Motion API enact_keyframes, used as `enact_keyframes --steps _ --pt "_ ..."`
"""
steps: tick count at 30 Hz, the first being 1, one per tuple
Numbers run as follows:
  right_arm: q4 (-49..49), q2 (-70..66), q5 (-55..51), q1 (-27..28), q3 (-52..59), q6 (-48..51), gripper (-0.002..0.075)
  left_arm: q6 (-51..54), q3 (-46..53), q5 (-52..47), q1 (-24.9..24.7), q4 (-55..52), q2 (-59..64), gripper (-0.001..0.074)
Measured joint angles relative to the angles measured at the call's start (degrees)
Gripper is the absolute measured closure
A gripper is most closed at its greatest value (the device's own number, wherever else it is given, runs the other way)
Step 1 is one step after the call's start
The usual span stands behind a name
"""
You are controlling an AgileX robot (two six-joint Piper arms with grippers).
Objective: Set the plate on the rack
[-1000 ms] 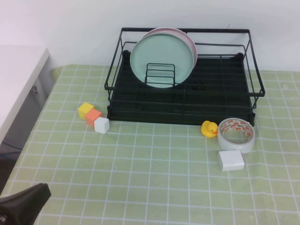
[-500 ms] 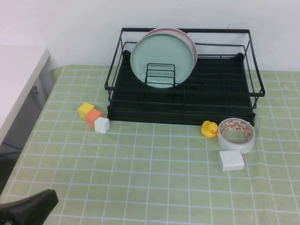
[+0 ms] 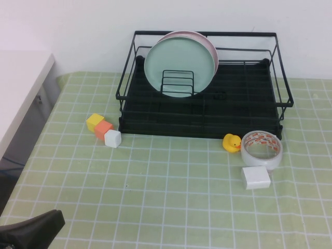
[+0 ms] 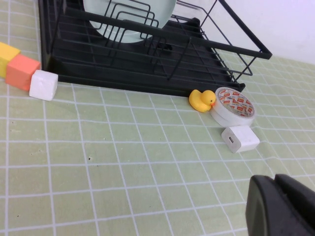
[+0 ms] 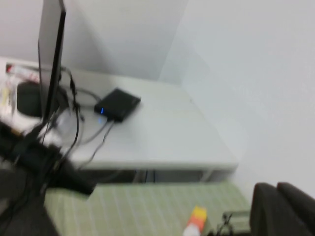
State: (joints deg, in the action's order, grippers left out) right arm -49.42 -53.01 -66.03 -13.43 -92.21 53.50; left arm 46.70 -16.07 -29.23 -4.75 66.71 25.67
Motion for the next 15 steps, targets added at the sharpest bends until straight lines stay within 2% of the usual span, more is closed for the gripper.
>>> enact_keyframes --steps 4,8,15 --pt "2.61 11.39 0.4 0.0 13.79 0.82 0.072 0.0 0.0 0.0 0.0 0.0 0.0 0.0737" --pt "6.27 23.26 2.9 0.0 25.83 -2.94 0.072 0.0 0.0 0.0 0.0 0.0 0.0 0.0737" --pt "13.73 36.75 4.58 0.0 38.63 -10.08 0.072 0.0 0.0 0.0 0.0 0.0 0.0 0.0737"
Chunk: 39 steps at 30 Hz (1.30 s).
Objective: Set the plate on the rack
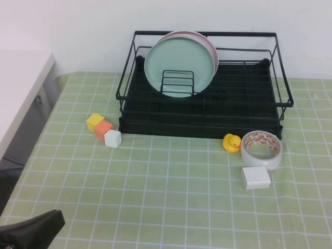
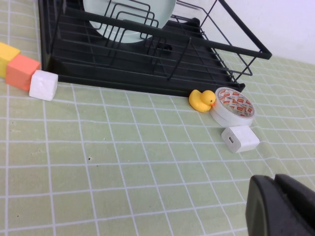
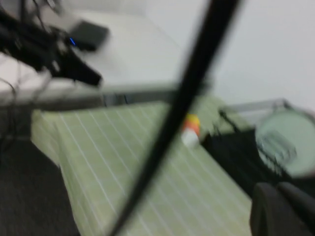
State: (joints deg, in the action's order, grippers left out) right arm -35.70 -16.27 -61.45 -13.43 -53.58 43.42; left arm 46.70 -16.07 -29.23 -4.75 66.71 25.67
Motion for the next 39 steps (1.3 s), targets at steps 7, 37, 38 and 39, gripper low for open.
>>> enact_keyframes --steps 7,37,38,39 --pt "10.38 6.9 2.91 0.0 8.97 -7.54 0.072 0.35 0.0 -0.76 0.0 0.0 0.0 0.0737" --pt "39.61 16.94 37.43 20.48 51.17 -40.47 0.072 0.35 0.0 -2.58 0.0 0.41 0.0 0.0737" --pt "41.84 16.94 37.4 19.82 51.46 -42.95 0.072 0.35 0.0 -2.58 0.0 0.41 0.0 0.0737" --pt "44.72 16.94 37.55 18.81 51.92 -46.2 0.072 0.35 0.0 -2.58 0.0 0.41 0.0 0.0737"
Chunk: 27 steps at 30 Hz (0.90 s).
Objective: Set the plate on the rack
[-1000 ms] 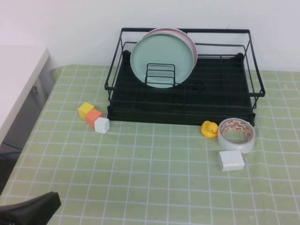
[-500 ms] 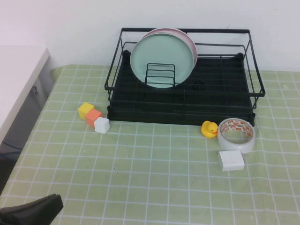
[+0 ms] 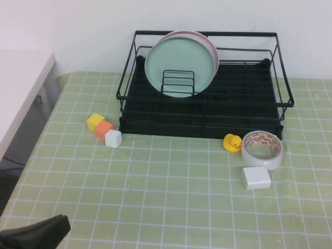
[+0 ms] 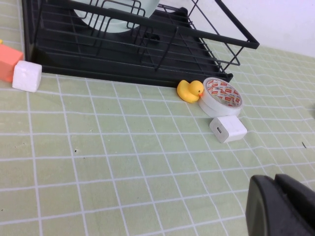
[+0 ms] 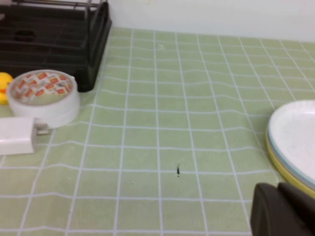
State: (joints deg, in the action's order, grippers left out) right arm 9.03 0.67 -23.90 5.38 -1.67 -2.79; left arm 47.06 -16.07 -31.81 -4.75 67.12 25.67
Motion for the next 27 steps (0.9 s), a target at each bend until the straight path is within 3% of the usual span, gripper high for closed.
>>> enact_keyframes --steps 4,7,27 --pt "8.35 0.0 1.84 -3.13 2.23 -10.66 0.072 0.0 0.0 -0.19 0.0 0.05 0.0 0.0737" --pt "9.25 0.0 4.03 -3.37 2.82 -13.57 0.072 -0.2 0.0 -0.19 0.0 0.05 0.0 0.0737" --pt "5.51 0.0 3.7 -0.92 2.82 -3.86 0.072 -0.2 0.0 -0.19 0.0 0.05 0.0 0.0737"
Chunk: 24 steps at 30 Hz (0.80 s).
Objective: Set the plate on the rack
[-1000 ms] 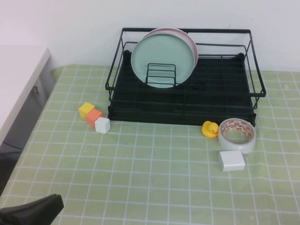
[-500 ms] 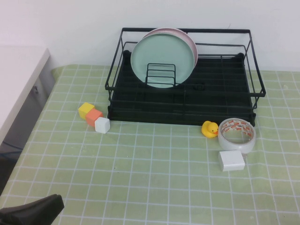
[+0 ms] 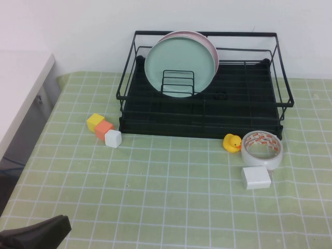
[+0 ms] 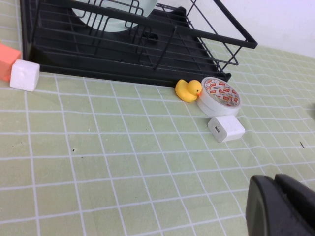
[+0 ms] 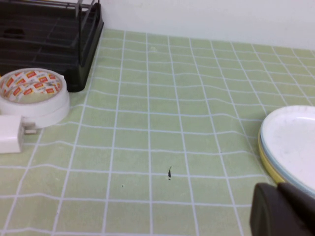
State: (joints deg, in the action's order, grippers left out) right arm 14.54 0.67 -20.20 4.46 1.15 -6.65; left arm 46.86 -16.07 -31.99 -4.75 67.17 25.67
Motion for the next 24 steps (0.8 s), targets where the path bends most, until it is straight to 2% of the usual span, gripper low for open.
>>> enact_keyframes --steps 9,24 --pt "-1.46 0.0 0.0 0.0 0.0 5.56 0.072 0.0 0.0 0.0 0.0 0.0 0.0 0.0737" --pt "-1.71 0.0 0.0 0.0 0.0 6.16 0.072 0.45 0.0 -1.0 0.0 0.0 0.0 0.0737"
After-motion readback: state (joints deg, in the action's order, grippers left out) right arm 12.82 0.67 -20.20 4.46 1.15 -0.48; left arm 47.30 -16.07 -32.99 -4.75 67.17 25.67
